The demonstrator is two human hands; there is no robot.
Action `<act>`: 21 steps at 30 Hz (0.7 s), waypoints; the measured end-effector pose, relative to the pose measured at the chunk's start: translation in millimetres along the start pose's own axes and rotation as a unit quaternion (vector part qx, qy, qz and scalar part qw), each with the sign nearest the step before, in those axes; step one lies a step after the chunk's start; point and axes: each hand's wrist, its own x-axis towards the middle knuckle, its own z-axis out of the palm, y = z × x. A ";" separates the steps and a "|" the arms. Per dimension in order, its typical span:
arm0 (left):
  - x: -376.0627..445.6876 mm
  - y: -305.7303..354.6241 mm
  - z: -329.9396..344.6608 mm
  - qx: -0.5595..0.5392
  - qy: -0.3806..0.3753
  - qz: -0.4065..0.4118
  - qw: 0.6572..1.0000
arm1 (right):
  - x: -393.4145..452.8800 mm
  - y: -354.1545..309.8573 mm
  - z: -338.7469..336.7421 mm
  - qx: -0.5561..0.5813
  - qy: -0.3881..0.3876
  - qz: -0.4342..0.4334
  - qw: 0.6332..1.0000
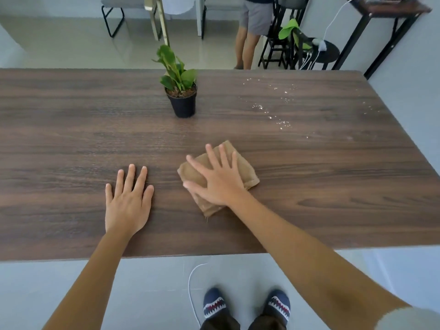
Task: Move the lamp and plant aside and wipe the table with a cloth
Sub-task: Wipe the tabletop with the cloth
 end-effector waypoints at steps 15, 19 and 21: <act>109.5 192.8 12.7 -0.092 0.001 -0.004 0.996 | -109.9 276.8 -51.6 0.004 0.071 0.389 0.918; 109.7 196.4 22.3 -0.030 0.012 -0.013 0.999 | 11.0 309.1 -79.7 0.037 0.061 0.419 0.905; 111.3 196.6 21.4 -0.018 0.018 -0.018 1.000 | 66.0 293.7 -85.3 0.046 0.042 0.359 0.931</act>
